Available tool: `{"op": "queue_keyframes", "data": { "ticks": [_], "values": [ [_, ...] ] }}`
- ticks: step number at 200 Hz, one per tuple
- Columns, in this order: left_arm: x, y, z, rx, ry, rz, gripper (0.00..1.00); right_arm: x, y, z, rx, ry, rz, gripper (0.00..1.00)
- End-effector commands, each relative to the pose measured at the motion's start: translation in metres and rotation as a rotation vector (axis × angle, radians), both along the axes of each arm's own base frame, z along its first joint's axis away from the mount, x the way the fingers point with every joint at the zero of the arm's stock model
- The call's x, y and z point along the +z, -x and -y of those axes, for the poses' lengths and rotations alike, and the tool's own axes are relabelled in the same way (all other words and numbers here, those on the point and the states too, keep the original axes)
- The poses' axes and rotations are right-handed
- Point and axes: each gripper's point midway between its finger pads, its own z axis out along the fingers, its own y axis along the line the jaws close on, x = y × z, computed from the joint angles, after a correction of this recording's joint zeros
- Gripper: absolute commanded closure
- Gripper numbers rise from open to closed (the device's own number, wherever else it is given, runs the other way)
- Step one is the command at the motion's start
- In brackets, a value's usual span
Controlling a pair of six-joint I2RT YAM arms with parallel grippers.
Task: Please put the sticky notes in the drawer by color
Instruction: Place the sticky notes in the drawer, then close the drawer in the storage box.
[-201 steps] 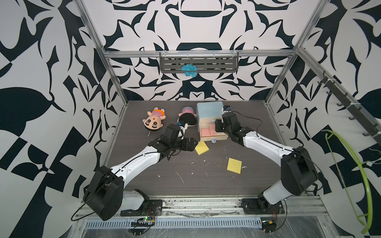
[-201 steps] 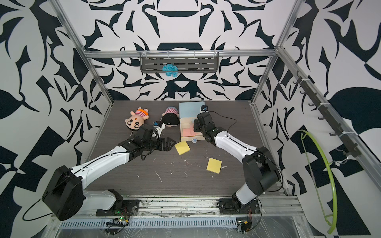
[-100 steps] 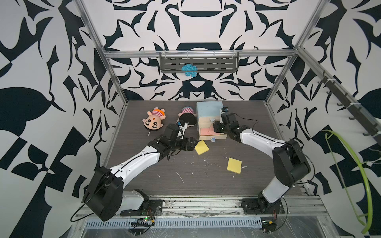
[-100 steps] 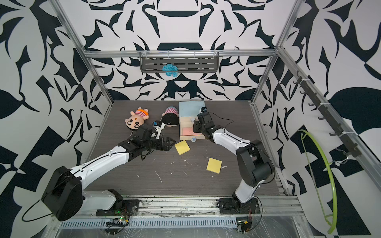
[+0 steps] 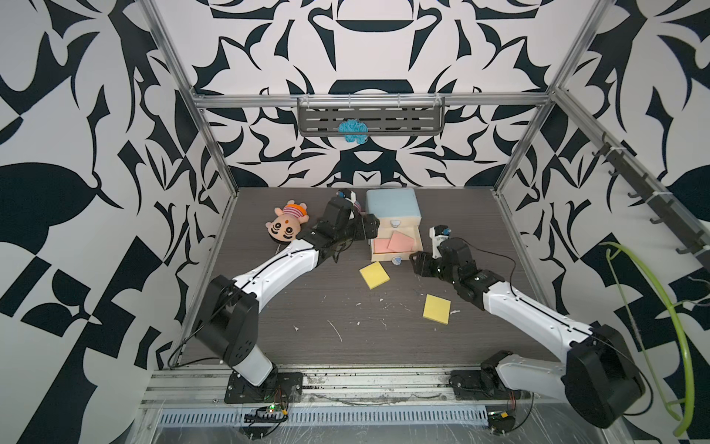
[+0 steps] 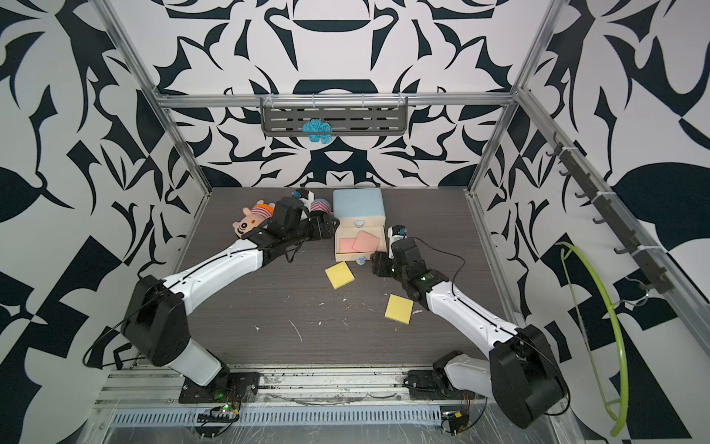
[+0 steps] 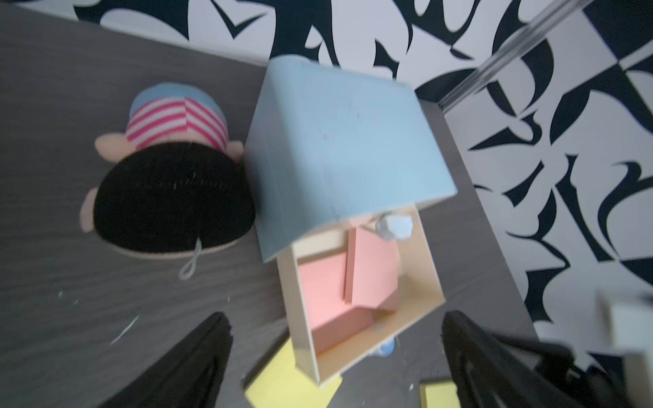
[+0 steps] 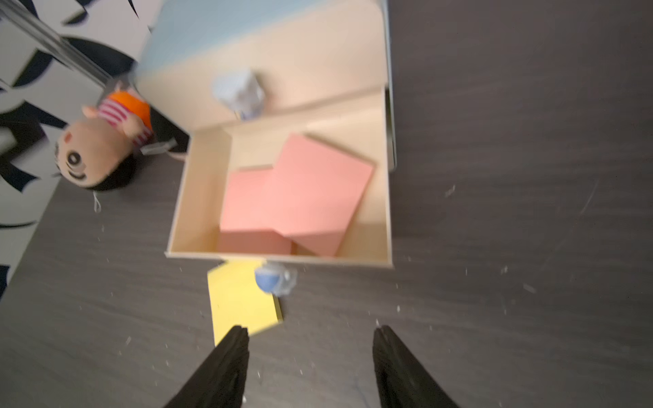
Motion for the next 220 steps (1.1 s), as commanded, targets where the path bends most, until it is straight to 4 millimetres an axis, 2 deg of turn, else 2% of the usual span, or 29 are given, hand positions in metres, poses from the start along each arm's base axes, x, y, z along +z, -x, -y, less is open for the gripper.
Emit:
{"op": "queue_keyframes", "data": {
  "ticks": [1,19,38,64,89,106,110,147,172,220],
  "values": [
    [-0.002,-0.025,0.002,0.097,-0.028,-0.044,0.01,-0.008,0.015,-0.007,0.044,-0.062,-0.017,0.37],
    [-0.005,-0.043,0.008,0.130,-0.062,-0.073,0.00,-0.024,0.026,-0.007,0.052,-0.076,-0.047,0.37],
    [-0.013,-0.057,0.018,0.137,-0.076,-0.105,0.04,-0.033,0.032,-0.011,0.074,-0.111,-0.050,0.37],
    [-0.027,-0.070,0.030,0.138,-0.068,-0.133,0.10,-0.041,0.030,-0.016,0.086,-0.134,-0.042,0.37],
    [-0.042,-0.078,0.031,0.161,-0.097,-0.156,0.13,-0.051,0.028,-0.022,0.100,-0.141,-0.061,0.37],
    [-0.050,-0.079,0.033,0.157,-0.106,-0.165,0.14,-0.055,0.026,-0.027,0.110,-0.153,-0.067,0.37],
    [-0.051,-0.079,0.033,0.153,-0.105,-0.168,0.18,-0.056,0.025,-0.028,0.113,-0.155,-0.069,0.37],
    [-0.070,-0.073,0.038,0.127,-0.103,-0.223,0.30,-0.061,0.015,-0.041,0.132,-0.159,-0.057,0.37],
    [-0.078,-0.066,0.036,0.122,-0.109,-0.246,0.38,-0.054,-0.002,-0.046,0.113,-0.162,-0.002,0.44],
    [-0.088,-0.057,0.033,0.110,-0.114,-0.276,0.44,-0.031,-0.035,-0.047,0.050,-0.155,0.154,0.58]
  ]
}}
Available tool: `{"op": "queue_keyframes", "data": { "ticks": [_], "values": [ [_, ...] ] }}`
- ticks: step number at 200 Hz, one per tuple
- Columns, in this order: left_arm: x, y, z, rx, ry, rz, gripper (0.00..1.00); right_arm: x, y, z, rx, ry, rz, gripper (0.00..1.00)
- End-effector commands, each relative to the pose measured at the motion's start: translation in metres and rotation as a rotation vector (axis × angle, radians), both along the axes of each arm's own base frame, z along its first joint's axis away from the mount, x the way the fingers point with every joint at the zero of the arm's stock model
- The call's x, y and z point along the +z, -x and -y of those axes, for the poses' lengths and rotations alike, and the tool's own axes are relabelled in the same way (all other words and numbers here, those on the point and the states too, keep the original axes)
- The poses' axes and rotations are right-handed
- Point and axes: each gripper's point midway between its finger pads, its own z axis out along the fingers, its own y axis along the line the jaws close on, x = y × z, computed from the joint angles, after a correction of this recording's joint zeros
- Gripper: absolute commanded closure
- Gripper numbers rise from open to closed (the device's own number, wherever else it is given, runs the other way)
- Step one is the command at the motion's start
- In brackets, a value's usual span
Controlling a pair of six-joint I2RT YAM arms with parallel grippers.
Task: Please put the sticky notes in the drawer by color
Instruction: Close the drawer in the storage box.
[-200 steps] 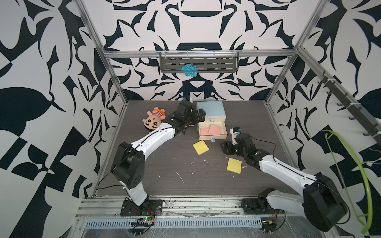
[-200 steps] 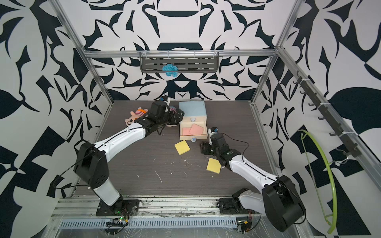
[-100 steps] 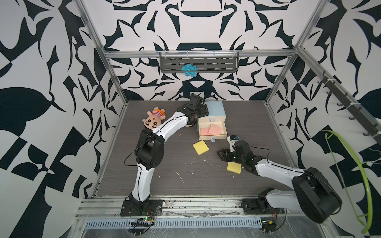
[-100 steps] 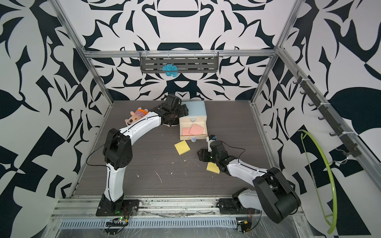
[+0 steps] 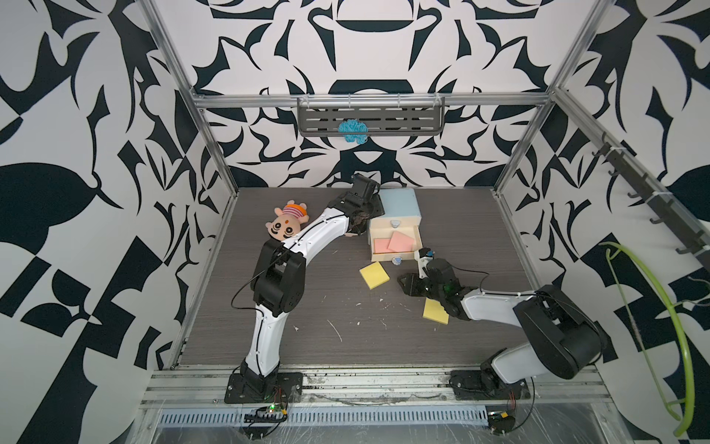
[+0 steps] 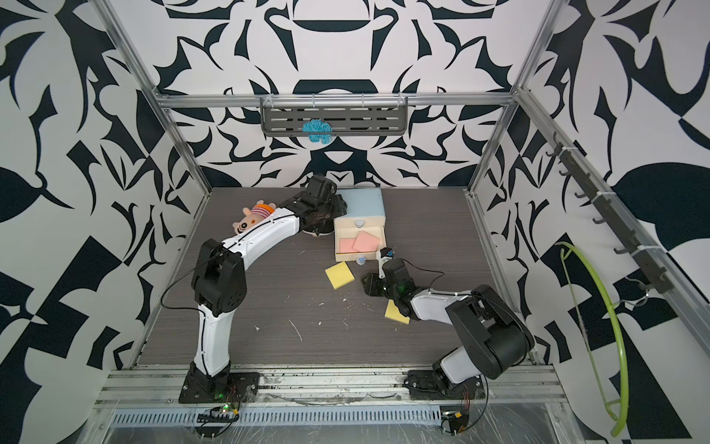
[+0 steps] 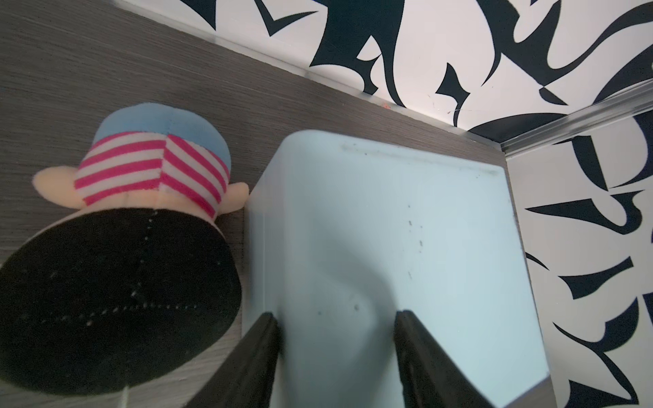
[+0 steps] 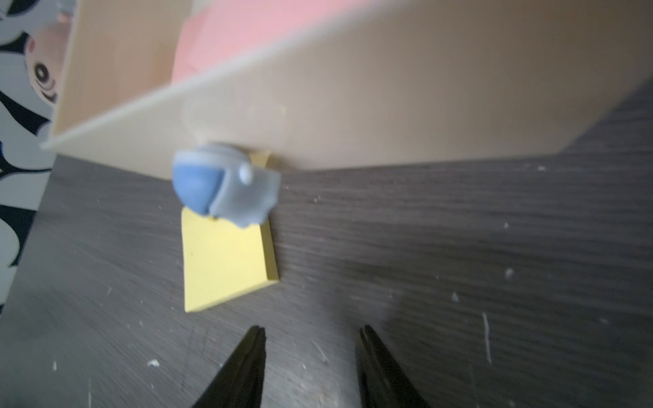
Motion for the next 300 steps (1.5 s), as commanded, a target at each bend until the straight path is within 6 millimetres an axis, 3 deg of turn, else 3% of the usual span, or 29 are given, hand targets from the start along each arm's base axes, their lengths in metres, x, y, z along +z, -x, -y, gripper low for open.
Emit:
{"op": "queue_keyframes", "data": {
  "ticks": [1,65,106,176,258,300],
  "values": [
    [-0.043,0.023,-0.002,-0.043,-0.059,-0.123,0.44,0.042,-0.035,-0.008,-0.050,-0.042,0.184,0.58],
    [-0.054,0.029,0.000,-0.085,-0.082,-0.144,0.46,0.066,-0.069,-0.016,-0.069,-0.011,0.314,0.59],
    [-0.059,0.032,-0.002,-0.103,-0.105,-0.155,0.47,0.084,-0.079,-0.020,-0.065,-0.013,0.372,0.61],
    [-0.067,0.034,-0.001,-0.119,-0.108,-0.170,0.48,0.095,-0.096,-0.028,-0.047,0.031,0.414,0.68],
    [-0.073,0.038,0.002,-0.137,-0.103,-0.190,0.50,0.120,-0.136,-0.038,-0.065,0.094,0.515,0.68],
    [-0.075,0.039,0.003,-0.142,-0.097,-0.199,0.50,0.122,-0.158,-0.042,-0.082,0.137,0.559,0.67]
  ]
}}
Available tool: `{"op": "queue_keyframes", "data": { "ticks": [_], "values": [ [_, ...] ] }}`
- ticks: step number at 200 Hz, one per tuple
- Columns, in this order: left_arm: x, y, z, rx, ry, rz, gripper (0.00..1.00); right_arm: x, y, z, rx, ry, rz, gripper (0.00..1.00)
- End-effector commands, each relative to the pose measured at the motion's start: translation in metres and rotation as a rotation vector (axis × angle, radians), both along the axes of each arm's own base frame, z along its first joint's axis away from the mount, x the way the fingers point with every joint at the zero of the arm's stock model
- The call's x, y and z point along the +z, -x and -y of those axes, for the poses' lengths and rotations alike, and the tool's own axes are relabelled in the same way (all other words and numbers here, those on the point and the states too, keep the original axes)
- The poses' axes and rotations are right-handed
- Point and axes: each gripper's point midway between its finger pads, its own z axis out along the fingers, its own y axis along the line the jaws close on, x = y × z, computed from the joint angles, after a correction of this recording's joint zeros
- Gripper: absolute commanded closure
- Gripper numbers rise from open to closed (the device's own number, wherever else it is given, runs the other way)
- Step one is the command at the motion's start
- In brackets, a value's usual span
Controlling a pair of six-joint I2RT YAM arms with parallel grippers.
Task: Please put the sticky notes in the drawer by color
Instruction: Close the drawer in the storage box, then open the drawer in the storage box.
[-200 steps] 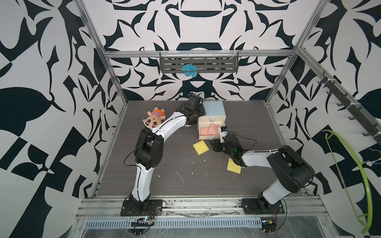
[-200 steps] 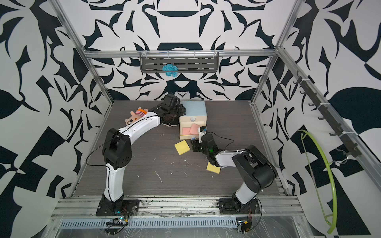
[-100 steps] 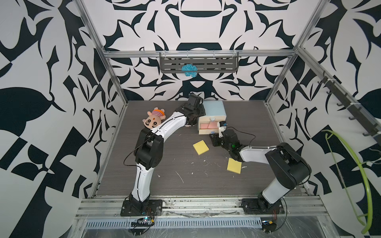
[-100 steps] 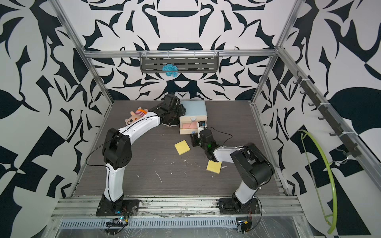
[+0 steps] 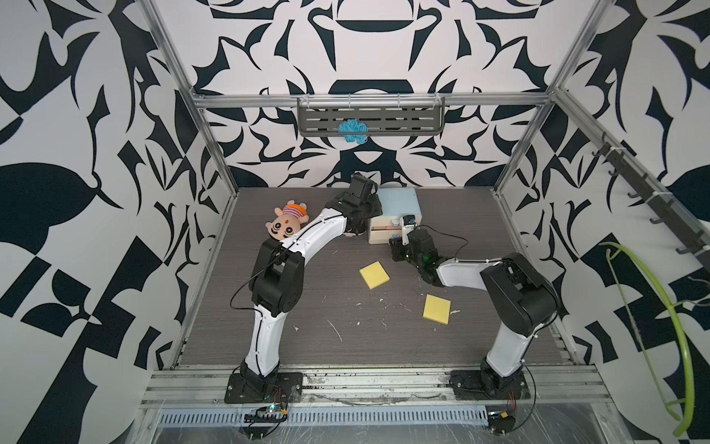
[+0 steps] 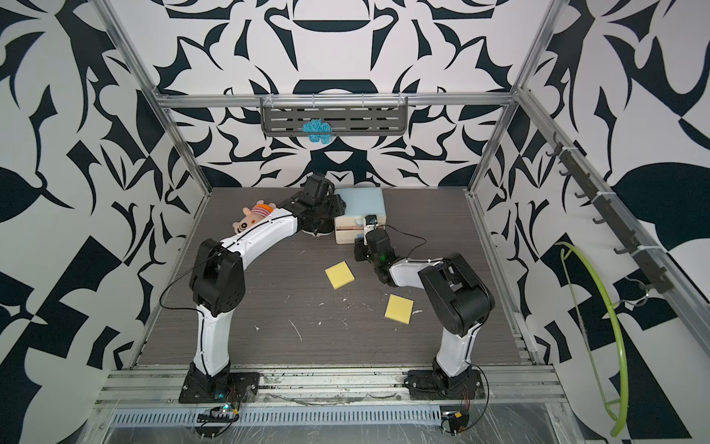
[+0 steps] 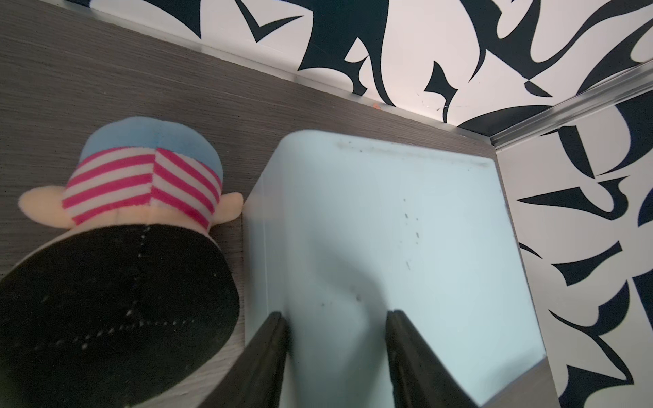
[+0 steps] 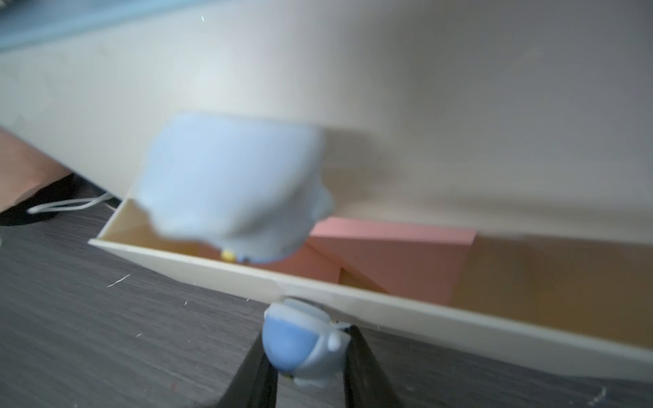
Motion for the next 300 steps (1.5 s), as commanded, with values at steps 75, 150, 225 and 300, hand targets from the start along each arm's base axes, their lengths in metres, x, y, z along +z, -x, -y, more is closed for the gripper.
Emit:
{"op": "queue_keyframes", "data": {
  "ticks": [75,150,225,300],
  "values": [
    [-0.073,0.041,0.001,-0.083,-0.101,-0.216,0.50,0.079,-0.011,-0.010,0.021,-0.112,0.238,0.57],
    [-0.070,0.041,0.005,-0.091,-0.079,-0.220,0.50,0.015,-0.008,0.006,-0.048,-0.200,0.080,0.39],
    [-0.071,0.044,0.002,-0.091,-0.089,-0.222,0.50,-0.009,-0.029,0.001,-0.072,-0.270,0.054,0.42],
    [-0.075,0.045,0.003,-0.095,-0.086,-0.231,0.50,-0.009,-0.042,-0.001,-0.075,-0.277,0.079,0.62]
  ]
}}
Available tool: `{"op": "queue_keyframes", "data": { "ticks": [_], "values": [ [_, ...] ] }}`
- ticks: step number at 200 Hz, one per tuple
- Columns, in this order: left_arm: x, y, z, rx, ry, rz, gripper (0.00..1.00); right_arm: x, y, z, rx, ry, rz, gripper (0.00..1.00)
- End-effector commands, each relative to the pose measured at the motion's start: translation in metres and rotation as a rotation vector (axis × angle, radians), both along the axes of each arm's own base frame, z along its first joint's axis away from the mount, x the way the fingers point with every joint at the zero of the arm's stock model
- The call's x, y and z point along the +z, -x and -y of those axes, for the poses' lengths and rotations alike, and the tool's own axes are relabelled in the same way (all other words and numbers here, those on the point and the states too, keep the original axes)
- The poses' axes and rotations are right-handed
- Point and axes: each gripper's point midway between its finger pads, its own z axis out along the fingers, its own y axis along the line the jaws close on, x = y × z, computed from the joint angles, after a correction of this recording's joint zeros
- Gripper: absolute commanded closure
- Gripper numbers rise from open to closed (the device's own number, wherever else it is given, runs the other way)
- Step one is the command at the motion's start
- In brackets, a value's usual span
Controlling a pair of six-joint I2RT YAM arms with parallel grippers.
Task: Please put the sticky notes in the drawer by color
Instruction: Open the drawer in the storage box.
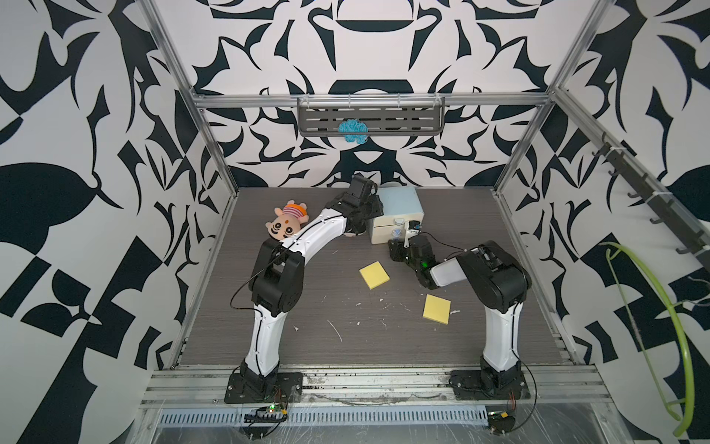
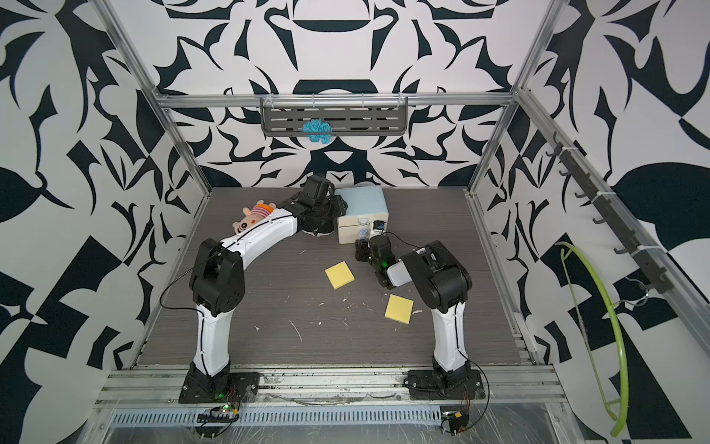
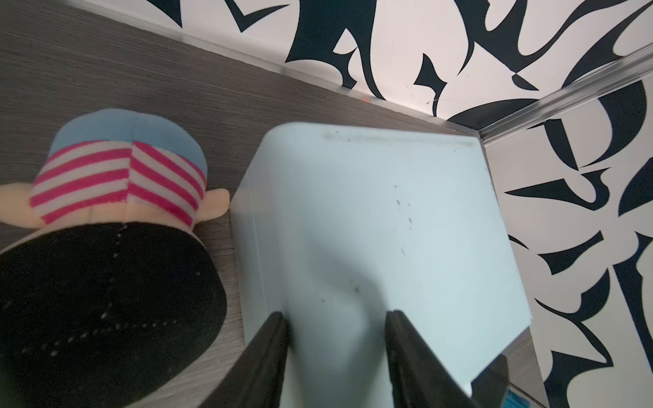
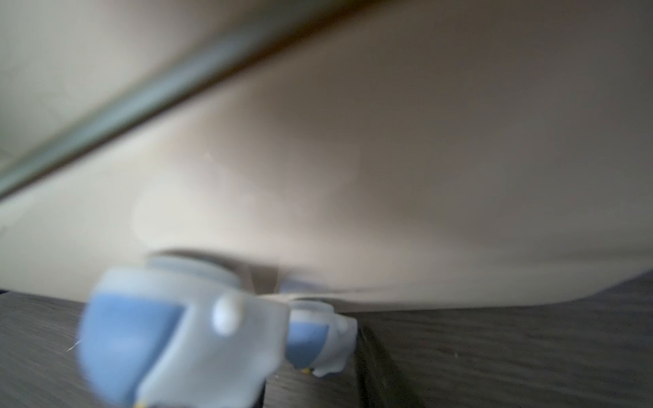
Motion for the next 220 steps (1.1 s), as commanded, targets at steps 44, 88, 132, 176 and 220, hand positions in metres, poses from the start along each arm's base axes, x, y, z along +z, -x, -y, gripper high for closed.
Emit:
{"op": "queue_keyframes", "data": {
  "ticks": [44,88,132,176,220],
  "values": [
    [-0.075,0.043,-0.003,-0.069,-0.118,-0.219,0.50,0.038,-0.010,-0.008,0.031,-0.050,0.128,0.78],
    [-0.075,0.042,-0.001,-0.068,-0.109,-0.223,0.50,0.036,0.008,-0.005,0.055,-0.058,0.122,0.81],
    [-0.073,0.041,-0.001,-0.066,-0.106,-0.218,0.50,0.033,0.029,-0.004,0.069,-0.075,0.103,0.81],
    [-0.074,0.042,-0.001,-0.069,-0.107,-0.221,0.50,0.027,0.055,0.003,0.069,-0.077,0.078,0.81],
    [-0.072,0.042,0.001,-0.071,-0.098,-0.220,0.50,0.026,0.075,0.010,0.066,-0.069,0.062,0.81]
  ]
}}
